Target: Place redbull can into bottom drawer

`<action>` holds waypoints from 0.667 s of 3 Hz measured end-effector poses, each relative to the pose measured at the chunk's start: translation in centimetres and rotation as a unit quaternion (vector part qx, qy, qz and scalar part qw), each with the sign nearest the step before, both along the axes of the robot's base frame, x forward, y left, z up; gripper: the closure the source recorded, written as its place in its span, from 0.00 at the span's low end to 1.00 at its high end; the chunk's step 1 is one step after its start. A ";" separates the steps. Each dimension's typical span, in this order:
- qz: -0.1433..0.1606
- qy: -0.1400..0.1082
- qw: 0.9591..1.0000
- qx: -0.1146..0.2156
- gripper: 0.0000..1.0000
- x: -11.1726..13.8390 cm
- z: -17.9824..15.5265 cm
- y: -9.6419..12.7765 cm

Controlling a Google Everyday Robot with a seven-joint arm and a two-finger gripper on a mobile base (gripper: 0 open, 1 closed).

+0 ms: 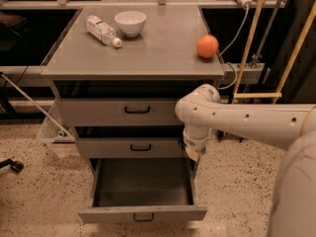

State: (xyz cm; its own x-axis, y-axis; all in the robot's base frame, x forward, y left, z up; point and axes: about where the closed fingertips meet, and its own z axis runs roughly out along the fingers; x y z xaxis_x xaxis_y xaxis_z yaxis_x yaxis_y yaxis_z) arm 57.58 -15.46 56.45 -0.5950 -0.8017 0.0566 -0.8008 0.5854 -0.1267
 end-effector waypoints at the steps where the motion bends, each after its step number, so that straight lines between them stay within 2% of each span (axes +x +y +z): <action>1: -0.004 0.018 1.000 -0.023 1.00 -0.9 -3.5 -0.5; 2: -0.005 0.019 1.000 -0.024 1.00 -1.0 -3.7 -0.5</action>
Offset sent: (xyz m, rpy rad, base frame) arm -0.0078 -0.0047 -0.0319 -0.0421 0.0319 -0.0086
